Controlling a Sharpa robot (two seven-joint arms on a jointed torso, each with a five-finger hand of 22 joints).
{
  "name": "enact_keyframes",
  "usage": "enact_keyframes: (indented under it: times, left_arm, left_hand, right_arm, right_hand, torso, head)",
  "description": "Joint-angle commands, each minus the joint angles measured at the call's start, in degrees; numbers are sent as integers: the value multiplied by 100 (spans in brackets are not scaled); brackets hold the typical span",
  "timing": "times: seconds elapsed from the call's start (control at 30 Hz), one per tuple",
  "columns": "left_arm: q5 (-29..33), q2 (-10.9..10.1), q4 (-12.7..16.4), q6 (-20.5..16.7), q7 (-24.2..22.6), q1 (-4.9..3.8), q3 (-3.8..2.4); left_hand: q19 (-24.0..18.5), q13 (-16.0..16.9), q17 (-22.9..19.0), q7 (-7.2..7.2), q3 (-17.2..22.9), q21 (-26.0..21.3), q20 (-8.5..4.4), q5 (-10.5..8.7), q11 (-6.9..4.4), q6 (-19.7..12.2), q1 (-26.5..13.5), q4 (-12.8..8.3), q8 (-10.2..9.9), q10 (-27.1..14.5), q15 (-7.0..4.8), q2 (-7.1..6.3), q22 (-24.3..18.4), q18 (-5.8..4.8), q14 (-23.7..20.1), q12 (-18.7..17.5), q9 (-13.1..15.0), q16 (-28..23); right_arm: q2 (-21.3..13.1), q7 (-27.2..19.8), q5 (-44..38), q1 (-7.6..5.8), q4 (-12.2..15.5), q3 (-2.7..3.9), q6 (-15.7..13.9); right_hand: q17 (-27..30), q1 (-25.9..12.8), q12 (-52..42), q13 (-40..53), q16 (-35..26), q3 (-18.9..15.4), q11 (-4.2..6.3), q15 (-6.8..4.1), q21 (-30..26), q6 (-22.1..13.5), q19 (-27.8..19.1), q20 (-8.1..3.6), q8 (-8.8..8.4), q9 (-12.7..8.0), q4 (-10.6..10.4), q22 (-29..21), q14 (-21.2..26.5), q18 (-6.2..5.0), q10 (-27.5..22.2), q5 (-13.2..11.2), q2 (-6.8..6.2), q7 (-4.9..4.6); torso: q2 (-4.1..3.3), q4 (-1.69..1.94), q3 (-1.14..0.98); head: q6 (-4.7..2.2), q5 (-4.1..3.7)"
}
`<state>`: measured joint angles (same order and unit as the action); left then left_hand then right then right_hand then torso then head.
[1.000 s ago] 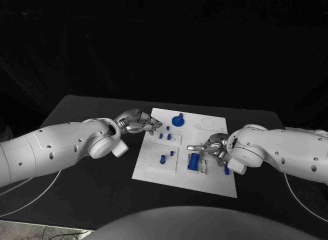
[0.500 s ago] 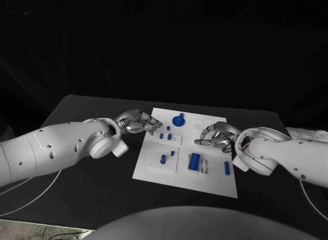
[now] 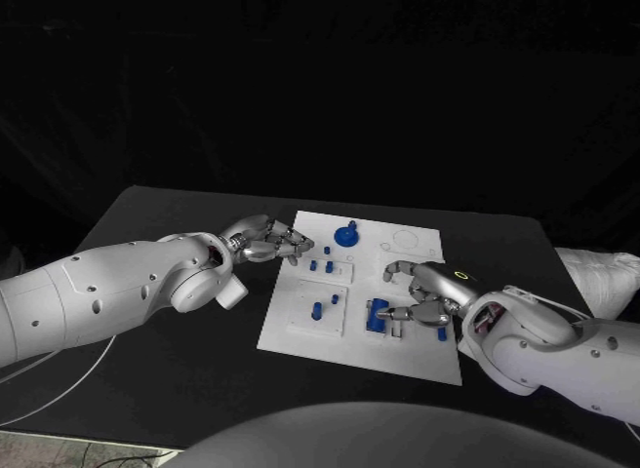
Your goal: Assemble the parts on the task board
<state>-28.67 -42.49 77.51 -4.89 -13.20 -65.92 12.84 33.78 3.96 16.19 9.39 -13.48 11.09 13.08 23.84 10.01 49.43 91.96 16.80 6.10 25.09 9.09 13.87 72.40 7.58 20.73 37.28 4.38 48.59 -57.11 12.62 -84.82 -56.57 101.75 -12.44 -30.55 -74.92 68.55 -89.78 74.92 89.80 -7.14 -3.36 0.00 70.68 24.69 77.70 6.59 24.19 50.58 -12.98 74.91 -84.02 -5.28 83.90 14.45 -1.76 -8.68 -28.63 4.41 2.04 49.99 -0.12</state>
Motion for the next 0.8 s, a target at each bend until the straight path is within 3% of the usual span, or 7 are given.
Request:
enact_keyframes:
  times: [0.03, 0.1, 0.17, 0.53, 0.57, 0.67, 0.8]
  left_arm:
    - [-20, -10, 27, 21, -141, 6, -5]
    - [-20, -26, 33, 18, -146, 10, -5]
    - [-20, -42, 38, 13, -152, 13, -5]
    - [-21, -72, 46, 33, -156, 26, -5]
    - [-21, -76, 47, 34, -157, 28, -5]
    - [-21, -87, 50, 36, -153, 29, -5]
    - [-21, -107, 60, 33, -148, 30, -5]
  left_hand:
    - [21, -10, -10, 26, 26, -37, 35, 40, 4, 7, 59, -15, 24, -29, 2, -8, 8, 51, -30, 29, 5, 27]
    - [21, -10, -10, 26, 26, -37, 35, 40, 4, 7, 59, -15, 24, -29, 2, -8, 8, 51, -30, 29, 5, 27]
    - [21, -10, -10, 26, 26, -37, 35, 40, 4, 7, 59, -15, 24, -29, 2, -8, 8, 51, -30, 29, 5, 27]
    - [26, -10, -13, 26, 31, -36, 36, 46, 6, 5, 71, -16, 25, -30, 3, -8, 11, 53, -30, 32, 5, 31]
    - [26, -10, -13, 26, 31, -36, 36, 46, 6, 5, 71, -16, 25, -30, 3, -8, 11, 53, -30, 32, 5, 31]
    - [26, -10, -13, 26, 31, -36, 36, 46, 6, 5, 71, -16, 25, -30, 3, -8, 11, 53, -30, 32, 5, 31]
    - [26, -10, -13, 26, 31, -36, 36, 46, 6, 5, 71, -16, 25, -30, 3, -8, 11, 53, -30, 32, 5, 31]
  right_arm:
    - [40, 293, -788, 121, -12, 1, -177]
    - [75, 380, -876, 227, -22, 1, -192]
    - [111, 445, -967, 321, -34, 2, -229]
    - [310, 569, -1125, 620, -256, 4, -342]
    - [326, 566, -1130, 641, -285, 4, -385]
    - [348, 552, -1160, 665, -324, 4, -483]
    - [355, 475, -1237, 683, -338, 5, -729]
  right_hand:
    - [-1508, -97, -22, 1508, 20, 19, -49, 50, 22, -101, 40, 1, 239, 78, -179, 895, -598, 66, 610, -250, -96, -26]
    - [-1508, -122, -22, 1508, 20, 97, -72, 68, 7, -257, 29, 16, 455, 153, -328, 887, -598, 62, 610, -419, -196, -40]
    - [-1508, -122, -22, 1508, 20, 172, -82, 80, 5, -387, 27, 29, 669, 221, -357, 884, -598, 59, 610, -364, -252, -49]
    - [-1508, 310, -22, 1508, 20, 360, -117, 110, -112, -917, -59, 61, 1438, 366, -219, 845, -598, 30, 610, 1004, -221, -72]
    - [-1508, 376, -22, 1508, 20, 380, -114, 111, -129, -964, -71, 62, 1517, 349, -195, 840, -598, 26, 610, 1319, -218, -72]
    - [-1508, 442, -22, 1508, 20, 407, -117, 112, -158, -1049, -92, 64, 1611, 288, -180, 831, -598, 20, 610, 1747, -218, -77]
    - [-1508, 524, -22, 1508, 20, 451, -106, 107, -166, -1115, -98, 63, 1678, 197, -162, 830, -598, 18, 610, 2054, -220, -79]
  torso:
    - [-5, 8, 2]
    - [-3, 4, 3]
    - [-3, 5, 1]
    - [-3, 13, 5]
    - [-6, 11, 4]
    - [-7, 10, 4]
    - [-8, 15, 4]
  head:
    - [1, -7]
    - [1, -33]
    - [1, -42]
    - [1, -42]
    - [1, -28]
    - [1, -16]
    - [1, -18]
